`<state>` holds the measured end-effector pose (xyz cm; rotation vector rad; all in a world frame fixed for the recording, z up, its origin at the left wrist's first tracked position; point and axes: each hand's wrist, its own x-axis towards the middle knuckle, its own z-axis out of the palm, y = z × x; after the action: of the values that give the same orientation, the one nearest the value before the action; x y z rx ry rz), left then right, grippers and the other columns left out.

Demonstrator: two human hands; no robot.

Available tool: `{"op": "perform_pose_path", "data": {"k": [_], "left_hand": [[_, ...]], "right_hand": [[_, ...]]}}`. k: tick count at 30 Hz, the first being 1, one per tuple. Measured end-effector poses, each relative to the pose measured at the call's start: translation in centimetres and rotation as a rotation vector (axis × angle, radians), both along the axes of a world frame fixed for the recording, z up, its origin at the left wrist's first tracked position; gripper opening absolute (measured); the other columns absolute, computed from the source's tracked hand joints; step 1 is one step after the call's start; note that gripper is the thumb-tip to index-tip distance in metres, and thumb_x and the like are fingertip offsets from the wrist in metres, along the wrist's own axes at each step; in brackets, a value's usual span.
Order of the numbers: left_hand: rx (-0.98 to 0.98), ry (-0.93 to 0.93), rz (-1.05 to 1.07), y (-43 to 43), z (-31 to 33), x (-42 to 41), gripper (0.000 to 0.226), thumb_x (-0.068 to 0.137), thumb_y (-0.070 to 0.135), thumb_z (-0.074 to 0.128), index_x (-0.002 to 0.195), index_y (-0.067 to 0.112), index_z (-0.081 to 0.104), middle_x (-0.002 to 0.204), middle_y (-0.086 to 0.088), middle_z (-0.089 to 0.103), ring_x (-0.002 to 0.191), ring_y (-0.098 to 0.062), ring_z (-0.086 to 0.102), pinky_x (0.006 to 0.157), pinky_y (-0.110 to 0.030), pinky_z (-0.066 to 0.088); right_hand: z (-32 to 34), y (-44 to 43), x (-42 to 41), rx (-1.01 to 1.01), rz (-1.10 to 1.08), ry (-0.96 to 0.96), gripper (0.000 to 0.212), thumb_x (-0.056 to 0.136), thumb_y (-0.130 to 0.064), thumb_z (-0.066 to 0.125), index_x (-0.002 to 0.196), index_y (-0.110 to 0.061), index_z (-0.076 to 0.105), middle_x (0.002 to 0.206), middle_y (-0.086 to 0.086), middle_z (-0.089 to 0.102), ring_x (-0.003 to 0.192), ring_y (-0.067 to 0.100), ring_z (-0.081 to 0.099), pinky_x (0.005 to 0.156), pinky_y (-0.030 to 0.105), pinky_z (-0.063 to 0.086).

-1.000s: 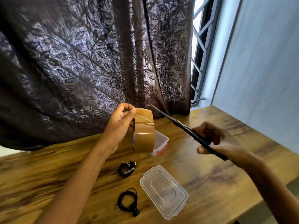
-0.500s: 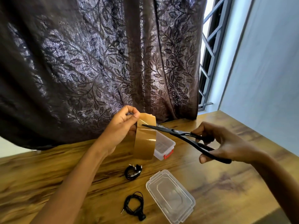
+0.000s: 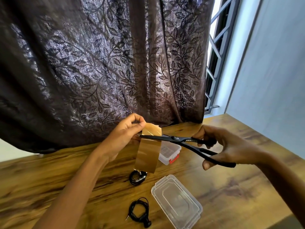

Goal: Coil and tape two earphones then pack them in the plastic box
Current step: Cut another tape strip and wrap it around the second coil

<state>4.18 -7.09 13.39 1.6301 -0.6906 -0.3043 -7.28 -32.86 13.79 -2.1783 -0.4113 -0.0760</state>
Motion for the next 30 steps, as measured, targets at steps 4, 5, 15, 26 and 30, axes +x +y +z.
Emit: {"op": "perform_pose_path", "data": {"k": [4,5,15,26,30], "left_hand": [[-0.032,0.019,0.003,0.1,0.1,0.1,0.01,0.094,0.02,0.046,0.085,0.019,0.051,0.071,0.012,0.064,0.065,-0.002,0.057,0.059,-0.02,0.044],[-0.033,0.019,0.003,0.1,0.1,0.2,0.01,0.094,0.02,0.045,0.086,0.019,0.051,0.069,0.014,0.065,0.063,0.0,0.058,0.057,-0.018,0.044],[-0.069,0.039,0.006,-0.4,-0.1,0.3,0.012,0.094,0.018,0.045,0.083,0.018,0.049,0.069,0.013,0.065,0.058,0.0,0.059,0.05,-0.012,0.044],[-0.051,0.035,0.028,-0.8,-0.9,0.7,0.012,0.095,0.019,0.045,0.083,0.019,0.048,0.066,0.014,0.065,0.056,0.0,0.056,0.051,-0.012,0.044],[-0.029,0.04,0.051,-0.7,-1.2,0.9,0.015,0.094,0.022,0.046,0.08,0.024,0.05,0.068,0.015,0.062,0.061,-0.003,0.054,0.057,-0.019,0.041]], "right_hand": [[-0.2,0.0,0.2,0.026,-0.009,-0.01,0.056,0.051,-0.031,0.088,0.091,-0.004,0.059,0.077,0.001,0.059,0.066,0.009,0.049,0.06,0.022,0.039],[-0.3,-0.1,0.3,0.03,-0.012,-0.013,0.056,0.051,-0.031,0.089,0.09,-0.004,0.06,0.076,0.005,0.059,0.065,0.011,0.048,0.059,0.023,0.038],[-0.1,0.1,0.3,0.03,-0.058,-0.01,0.05,0.046,-0.014,0.087,0.089,0.001,0.065,0.06,-0.001,0.059,0.054,0.003,0.048,0.054,0.018,0.038],[-0.7,-0.9,0.9,0.001,-0.07,-0.051,0.042,0.05,-0.035,0.086,0.087,-0.022,0.071,0.058,-0.007,0.049,0.057,0.007,0.045,0.055,0.023,0.037],[-1.0,-1.2,1.2,0.035,-0.071,-0.068,0.044,0.051,-0.047,0.084,0.086,-0.022,0.071,0.057,-0.005,0.051,0.059,0.007,0.047,0.057,0.02,0.04]]}}
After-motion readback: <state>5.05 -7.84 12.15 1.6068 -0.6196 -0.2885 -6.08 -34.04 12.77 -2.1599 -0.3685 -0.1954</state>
